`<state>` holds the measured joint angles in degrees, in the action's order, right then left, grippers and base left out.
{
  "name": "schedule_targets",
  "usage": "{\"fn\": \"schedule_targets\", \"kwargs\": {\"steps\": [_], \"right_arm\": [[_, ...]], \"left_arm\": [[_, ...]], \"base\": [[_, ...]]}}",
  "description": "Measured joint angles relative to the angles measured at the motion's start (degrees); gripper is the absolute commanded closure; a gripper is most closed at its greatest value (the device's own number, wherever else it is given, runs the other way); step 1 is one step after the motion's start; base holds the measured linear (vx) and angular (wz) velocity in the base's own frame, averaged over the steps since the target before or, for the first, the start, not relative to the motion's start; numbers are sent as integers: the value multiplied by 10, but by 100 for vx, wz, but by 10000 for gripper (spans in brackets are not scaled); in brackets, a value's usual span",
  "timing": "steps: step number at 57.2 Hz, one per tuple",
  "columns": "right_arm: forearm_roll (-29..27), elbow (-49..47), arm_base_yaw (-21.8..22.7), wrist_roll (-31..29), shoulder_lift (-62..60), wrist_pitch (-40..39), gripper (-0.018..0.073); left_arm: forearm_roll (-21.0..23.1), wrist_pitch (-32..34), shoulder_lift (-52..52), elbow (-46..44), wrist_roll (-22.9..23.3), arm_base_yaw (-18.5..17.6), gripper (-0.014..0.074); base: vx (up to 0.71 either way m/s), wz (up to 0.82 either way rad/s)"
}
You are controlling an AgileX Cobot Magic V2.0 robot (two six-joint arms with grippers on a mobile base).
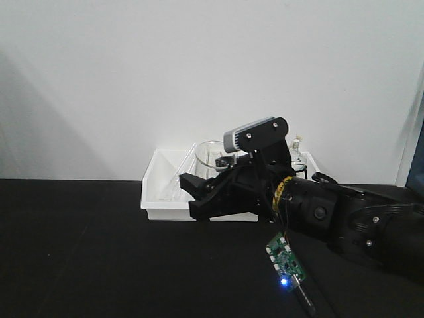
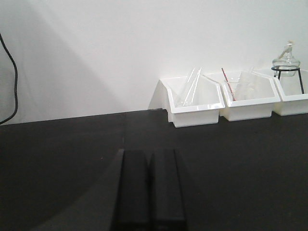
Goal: Pick beaker and place in left cabinet
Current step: 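Close the right gripper on the beaker and lift it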
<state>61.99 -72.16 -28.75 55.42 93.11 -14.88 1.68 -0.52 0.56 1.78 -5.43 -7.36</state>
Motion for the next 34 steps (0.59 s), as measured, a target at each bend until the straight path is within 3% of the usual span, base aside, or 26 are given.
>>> {"fn": "schedule_targets", "kwargs": {"steps": [9, 34], "right_arm": [[3, -11, -23, 4, 0, 15, 568], [5, -11, -24, 6, 1, 24, 568]], "left_arm": [[0, 0, 0, 0, 0, 0, 595], [0, 0, 0, 0, 0, 0, 595]], "base": [[0, 0], [0, 0]]}}
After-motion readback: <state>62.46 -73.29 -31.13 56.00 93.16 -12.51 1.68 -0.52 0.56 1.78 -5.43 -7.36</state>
